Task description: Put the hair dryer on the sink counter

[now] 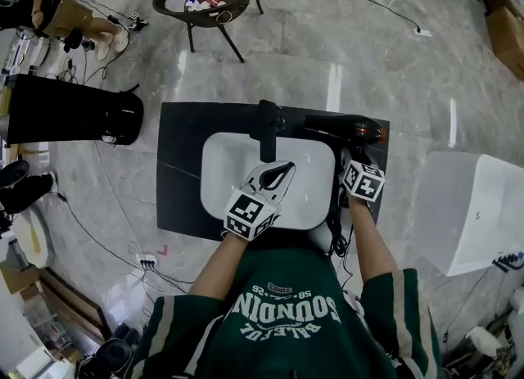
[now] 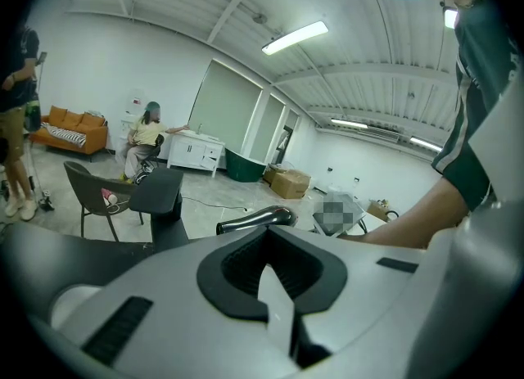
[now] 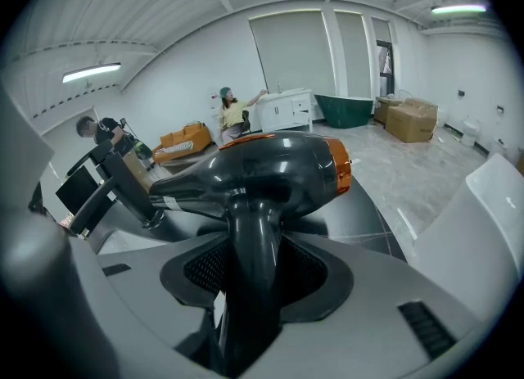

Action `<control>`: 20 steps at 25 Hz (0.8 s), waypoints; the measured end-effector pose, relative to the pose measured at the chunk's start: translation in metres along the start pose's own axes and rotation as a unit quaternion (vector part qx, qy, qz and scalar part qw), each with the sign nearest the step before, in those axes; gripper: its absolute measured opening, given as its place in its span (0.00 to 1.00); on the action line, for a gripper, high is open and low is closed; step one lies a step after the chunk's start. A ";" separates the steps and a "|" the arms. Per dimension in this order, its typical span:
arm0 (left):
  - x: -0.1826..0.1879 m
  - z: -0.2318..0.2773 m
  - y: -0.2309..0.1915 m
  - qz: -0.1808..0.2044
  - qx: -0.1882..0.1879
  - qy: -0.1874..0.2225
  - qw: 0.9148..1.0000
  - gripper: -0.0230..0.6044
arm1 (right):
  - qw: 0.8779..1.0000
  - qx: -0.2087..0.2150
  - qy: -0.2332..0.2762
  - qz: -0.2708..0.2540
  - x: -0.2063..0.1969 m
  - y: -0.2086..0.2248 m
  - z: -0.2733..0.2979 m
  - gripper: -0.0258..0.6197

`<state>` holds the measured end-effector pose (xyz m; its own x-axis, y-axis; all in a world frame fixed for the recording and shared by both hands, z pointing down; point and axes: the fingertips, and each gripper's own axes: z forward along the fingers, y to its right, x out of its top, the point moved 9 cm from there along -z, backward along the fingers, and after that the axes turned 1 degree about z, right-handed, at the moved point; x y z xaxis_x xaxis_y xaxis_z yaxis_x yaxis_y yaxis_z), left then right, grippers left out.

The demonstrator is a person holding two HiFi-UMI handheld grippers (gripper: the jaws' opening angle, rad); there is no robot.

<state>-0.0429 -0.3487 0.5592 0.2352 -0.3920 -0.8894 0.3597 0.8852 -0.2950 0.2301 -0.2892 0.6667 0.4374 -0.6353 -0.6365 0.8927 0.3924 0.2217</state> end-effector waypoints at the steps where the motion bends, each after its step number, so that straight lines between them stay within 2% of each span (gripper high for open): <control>1: 0.000 -0.001 0.000 -0.001 0.001 0.000 1.000 0.05 | 1.000 -0.001 -0.001 -0.001 0.000 0.000 0.001 0.35; 20: -0.003 -0.013 0.007 0.003 0.010 -0.004 1.000 0.06 | 1.000 -0.004 -0.017 -0.014 -0.009 -0.003 0.013 0.35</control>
<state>-0.0528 -0.3385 0.5550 0.2441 -0.3882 -0.8887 0.3768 0.8823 -0.2819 0.2251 -0.2929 0.6811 0.4165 -0.6685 -0.6161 0.9035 0.3793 0.1993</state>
